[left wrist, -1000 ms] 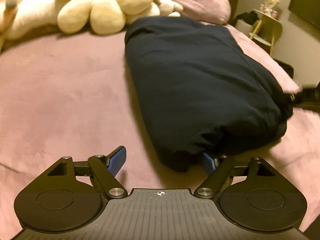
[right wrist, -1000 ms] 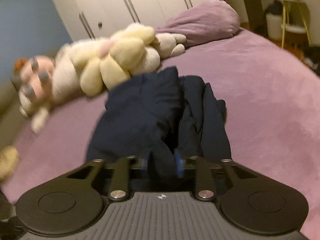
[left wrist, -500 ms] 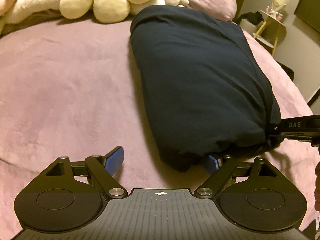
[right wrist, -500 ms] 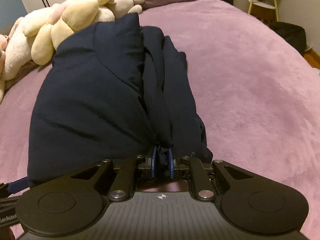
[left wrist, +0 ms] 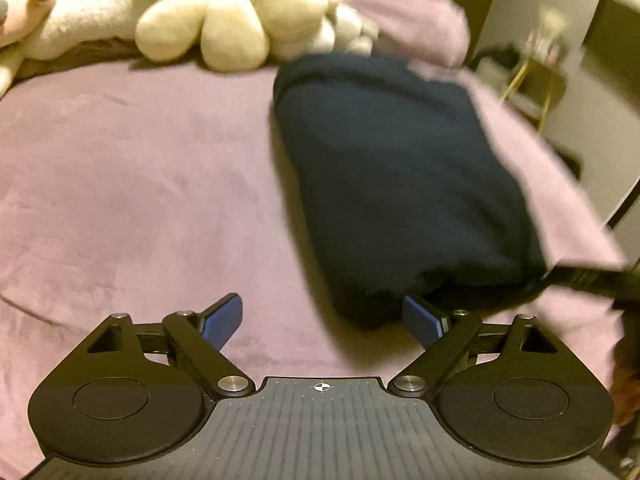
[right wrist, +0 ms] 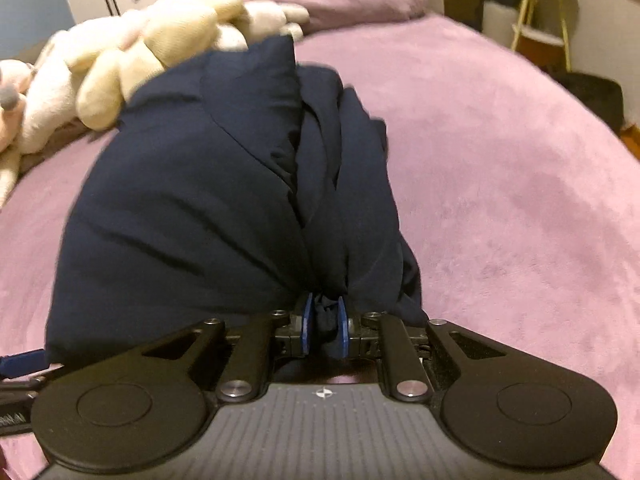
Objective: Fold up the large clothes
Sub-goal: 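Open the right gripper and pull both grippers back from the bundle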
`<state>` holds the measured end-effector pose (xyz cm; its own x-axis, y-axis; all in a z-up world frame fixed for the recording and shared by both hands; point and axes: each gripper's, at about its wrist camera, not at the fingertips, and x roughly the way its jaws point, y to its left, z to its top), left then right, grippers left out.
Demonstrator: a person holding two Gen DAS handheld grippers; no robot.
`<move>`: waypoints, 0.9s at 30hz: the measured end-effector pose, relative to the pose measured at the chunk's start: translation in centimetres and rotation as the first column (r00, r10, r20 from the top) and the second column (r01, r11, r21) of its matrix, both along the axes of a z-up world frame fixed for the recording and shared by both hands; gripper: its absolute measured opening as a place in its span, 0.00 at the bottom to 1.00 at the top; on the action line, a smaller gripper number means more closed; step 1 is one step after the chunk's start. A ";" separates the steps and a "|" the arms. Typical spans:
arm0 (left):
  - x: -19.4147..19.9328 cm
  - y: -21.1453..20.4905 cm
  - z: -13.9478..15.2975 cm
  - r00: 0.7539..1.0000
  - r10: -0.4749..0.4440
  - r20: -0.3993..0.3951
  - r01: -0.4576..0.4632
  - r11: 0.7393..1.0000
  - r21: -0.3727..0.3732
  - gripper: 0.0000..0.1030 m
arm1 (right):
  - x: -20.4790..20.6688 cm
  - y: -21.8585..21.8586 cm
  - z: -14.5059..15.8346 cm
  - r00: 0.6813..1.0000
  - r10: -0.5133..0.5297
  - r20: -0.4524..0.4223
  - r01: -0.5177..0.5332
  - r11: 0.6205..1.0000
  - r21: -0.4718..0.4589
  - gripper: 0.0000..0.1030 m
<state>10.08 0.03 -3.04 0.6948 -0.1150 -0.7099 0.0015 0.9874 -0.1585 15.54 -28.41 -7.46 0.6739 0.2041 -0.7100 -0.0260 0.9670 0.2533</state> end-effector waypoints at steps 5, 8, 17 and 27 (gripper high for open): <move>1.0 -0.1 0.8 0.998 0.055 0.039 -0.053 0.997 -0.061 0.90 | -1.0 -1.6 -0.6 0.998 -0.034 -0.044 0.038 0.996 0.080 0.24; 2.5 -1.1 -0.2 0.998 0.065 0.004 -0.065 0.996 -0.054 0.91 | -0.6 -0.6 -1.2 0.997 -0.031 -0.074 0.035 0.998 0.046 0.24; 4.9 -2.6 -2.9 0.998 0.041 -0.055 -0.039 0.999 0.033 0.98 | 0.1 0.2 -2.1 0.993 -0.025 -0.112 0.027 1.000 0.011 0.24; 0.5 -3.6 -0.1 0.995 0.084 -0.058 -0.077 0.991 0.108 0.99 | -1.3 1.9 -1.3 0.990 -0.053 -0.134 0.036 0.992 -0.121 0.43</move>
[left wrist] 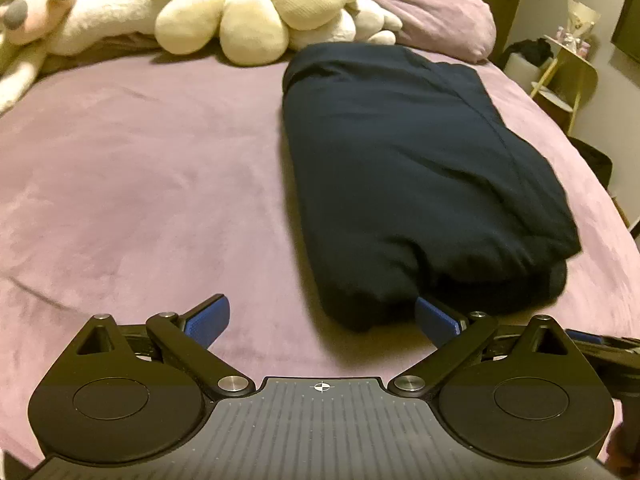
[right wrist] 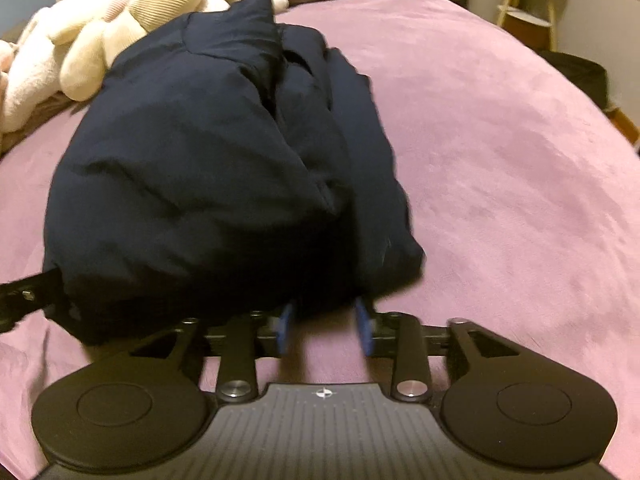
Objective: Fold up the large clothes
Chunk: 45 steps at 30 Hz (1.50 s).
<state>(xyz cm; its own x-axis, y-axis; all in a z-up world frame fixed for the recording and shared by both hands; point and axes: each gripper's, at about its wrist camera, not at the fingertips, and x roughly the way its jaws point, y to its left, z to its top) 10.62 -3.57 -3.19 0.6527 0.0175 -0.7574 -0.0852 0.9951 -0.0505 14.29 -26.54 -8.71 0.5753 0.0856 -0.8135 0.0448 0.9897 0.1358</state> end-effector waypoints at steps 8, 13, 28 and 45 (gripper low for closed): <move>-1.7 -2.3 3.0 0.995 -0.055 0.082 0.042 0.988 0.152 0.99 | -4.8 0.9 3.6 0.999 0.044 0.023 -0.043 0.998 -0.042 0.65; -1.6 -2.3 3.5 0.997 -0.034 0.070 0.022 0.986 0.167 0.99 | -4.8 1.7 5.8 0.998 0.039 0.048 -0.037 0.998 -0.056 0.75; -1.6 -2.4 3.6 0.999 -0.020 0.042 0.013 0.988 0.152 0.99 | -5.1 3.4 7.4 0.998 0.036 0.052 -0.030 0.994 -0.108 0.83; -1.7 -2.6 3.9 1.000 -0.017 0.026 0.014 0.993 0.120 1.00 | -5.3 2.8 7.6 0.998 0.030 0.062 -0.024 0.995 -0.101 0.85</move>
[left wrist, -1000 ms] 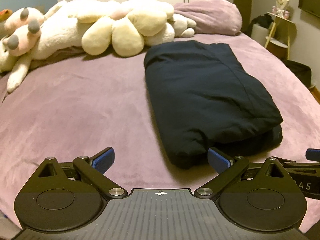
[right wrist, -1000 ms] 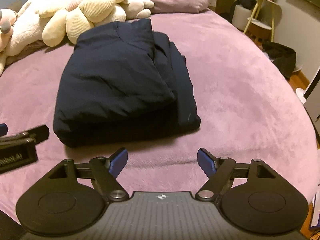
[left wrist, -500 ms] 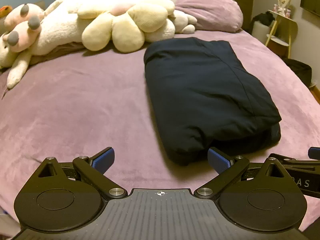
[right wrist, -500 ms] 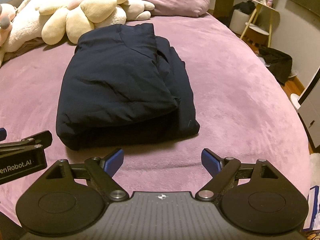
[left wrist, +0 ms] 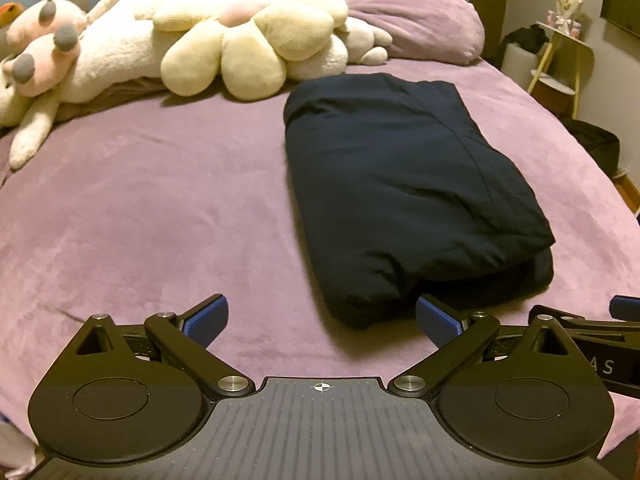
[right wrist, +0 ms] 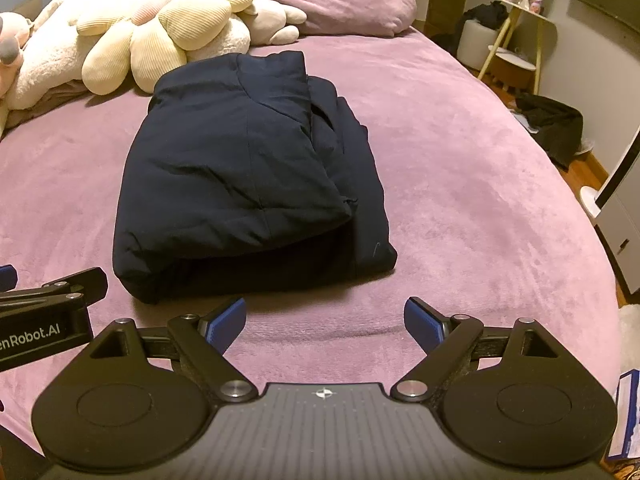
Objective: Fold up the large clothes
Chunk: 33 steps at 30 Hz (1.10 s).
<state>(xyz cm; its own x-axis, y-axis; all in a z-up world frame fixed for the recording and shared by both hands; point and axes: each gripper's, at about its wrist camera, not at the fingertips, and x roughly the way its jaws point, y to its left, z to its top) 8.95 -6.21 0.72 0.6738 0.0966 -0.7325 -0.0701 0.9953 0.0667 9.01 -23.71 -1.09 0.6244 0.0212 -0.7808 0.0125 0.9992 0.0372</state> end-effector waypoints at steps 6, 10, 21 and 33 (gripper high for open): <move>0.0 -0.1 0.1 1.000 -0.001 -0.004 0.001 1.000 -0.014 1.00 | 0.0 0.0 0.1 1.000 -0.001 0.000 0.001 1.000 0.004 0.85; 0.0 -0.1 0.1 1.000 0.001 -0.010 -0.001 1.000 -0.018 1.00 | -0.1 0.0 0.2 1.000 0.000 0.003 0.000 1.000 0.007 0.85; 0.3 -0.4 0.0 1.000 0.007 -0.026 -0.008 1.000 -0.010 1.00 | 0.0 -0.1 0.4 1.000 0.005 0.002 -0.005 1.000 0.006 0.85; 0.4 -0.4 -0.4 0.999 0.012 -0.051 -0.013 1.000 -0.018 1.00 | 0.2 0.0 0.4 1.000 0.002 -0.003 -0.002 1.000 0.006 0.85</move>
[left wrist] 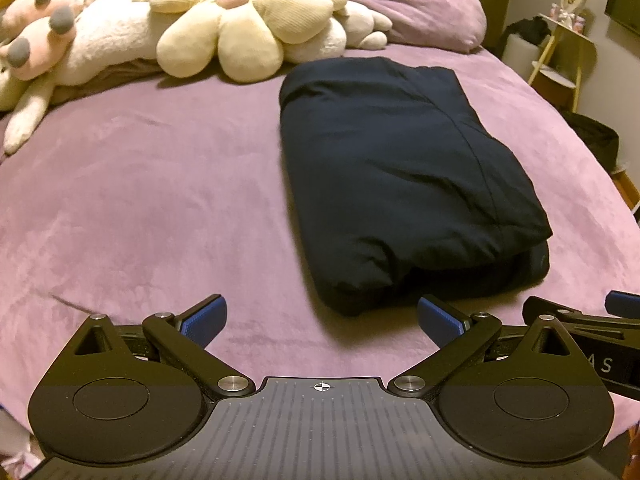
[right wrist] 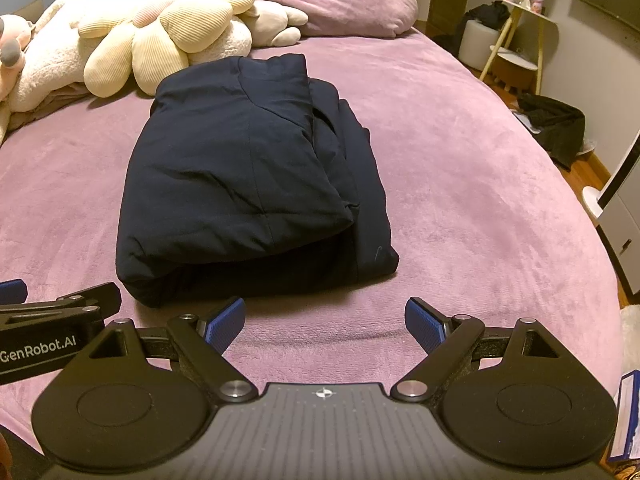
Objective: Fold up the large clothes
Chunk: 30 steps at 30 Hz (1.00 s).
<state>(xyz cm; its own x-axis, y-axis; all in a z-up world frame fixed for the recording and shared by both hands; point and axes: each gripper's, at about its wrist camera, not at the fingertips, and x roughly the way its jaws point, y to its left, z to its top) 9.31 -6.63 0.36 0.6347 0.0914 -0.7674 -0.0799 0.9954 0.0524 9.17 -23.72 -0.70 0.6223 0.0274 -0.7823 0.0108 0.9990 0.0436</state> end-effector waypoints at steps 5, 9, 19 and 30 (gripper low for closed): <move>-0.1 -0.2 -0.1 1.000 -0.009 -0.007 0.009 1.000 0.006 1.00 | 0.0 0.0 0.0 1.000 0.001 0.000 -0.001 1.000 0.000 0.85; 0.0 -0.3 -0.2 1.000 -0.011 -0.015 0.012 1.000 0.000 1.00 | 0.0 0.0 0.0 1.000 -0.001 0.000 0.001 1.000 -0.001 0.85; 0.2 -0.3 -0.6 0.999 -0.016 -0.030 0.016 1.000 0.000 1.00 | 0.1 -0.1 -0.3 1.000 -0.008 0.001 0.008 1.000 -0.003 0.85; 0.1 -0.5 -0.8 0.999 -0.017 -0.033 0.018 1.000 0.010 1.00 | -0.1 0.0 -0.4 1.000 -0.016 0.009 0.016 1.000 -0.013 0.86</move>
<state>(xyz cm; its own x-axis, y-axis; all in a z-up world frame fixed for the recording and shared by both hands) 9.42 -7.11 -0.41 0.6107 0.0887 -0.7869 -0.0606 0.9960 0.0653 9.10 -23.77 -1.10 0.6291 0.0076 -0.7772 0.0261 0.9992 0.0309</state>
